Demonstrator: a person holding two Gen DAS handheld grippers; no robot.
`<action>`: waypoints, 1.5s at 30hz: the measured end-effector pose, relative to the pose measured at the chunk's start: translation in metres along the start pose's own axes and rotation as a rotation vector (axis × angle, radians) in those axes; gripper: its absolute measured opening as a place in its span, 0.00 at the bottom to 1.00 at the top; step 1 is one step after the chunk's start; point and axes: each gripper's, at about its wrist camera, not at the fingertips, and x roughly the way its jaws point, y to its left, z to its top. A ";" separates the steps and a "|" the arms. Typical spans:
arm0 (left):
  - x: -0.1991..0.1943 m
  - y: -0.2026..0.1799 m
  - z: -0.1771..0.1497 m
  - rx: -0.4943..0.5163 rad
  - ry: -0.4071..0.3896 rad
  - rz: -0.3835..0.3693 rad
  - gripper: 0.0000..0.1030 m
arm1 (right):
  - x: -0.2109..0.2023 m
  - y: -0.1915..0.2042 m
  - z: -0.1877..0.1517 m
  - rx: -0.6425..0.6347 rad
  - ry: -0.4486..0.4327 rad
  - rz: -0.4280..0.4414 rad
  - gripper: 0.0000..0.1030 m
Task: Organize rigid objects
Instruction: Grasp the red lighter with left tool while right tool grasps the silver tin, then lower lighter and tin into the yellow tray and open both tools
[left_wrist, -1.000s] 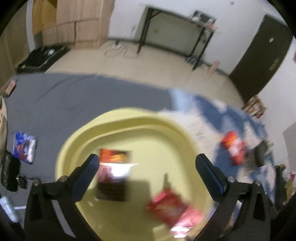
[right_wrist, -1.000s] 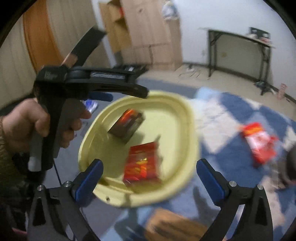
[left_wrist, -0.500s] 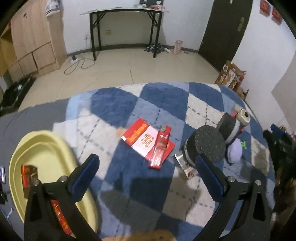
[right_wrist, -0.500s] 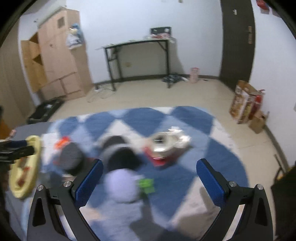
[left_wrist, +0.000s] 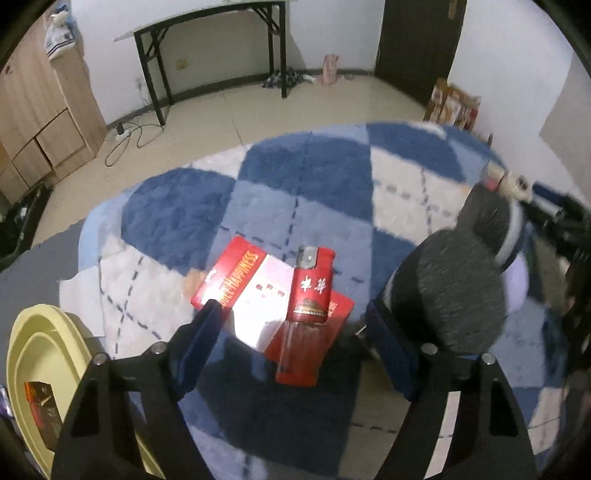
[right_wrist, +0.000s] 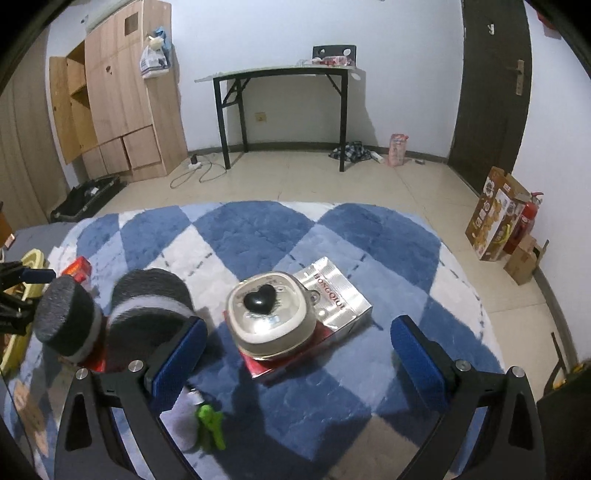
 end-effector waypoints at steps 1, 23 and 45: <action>0.004 0.000 -0.001 -0.004 0.004 -0.001 0.66 | 0.007 -0.001 -0.001 -0.001 0.003 -0.008 0.97; -0.027 0.009 -0.010 -0.109 -0.098 -0.064 0.24 | 0.011 -0.016 -0.001 0.007 -0.060 0.007 0.47; -0.186 0.153 -0.095 -0.312 -0.179 0.085 0.24 | -0.116 0.163 0.024 -0.204 -0.183 0.304 0.47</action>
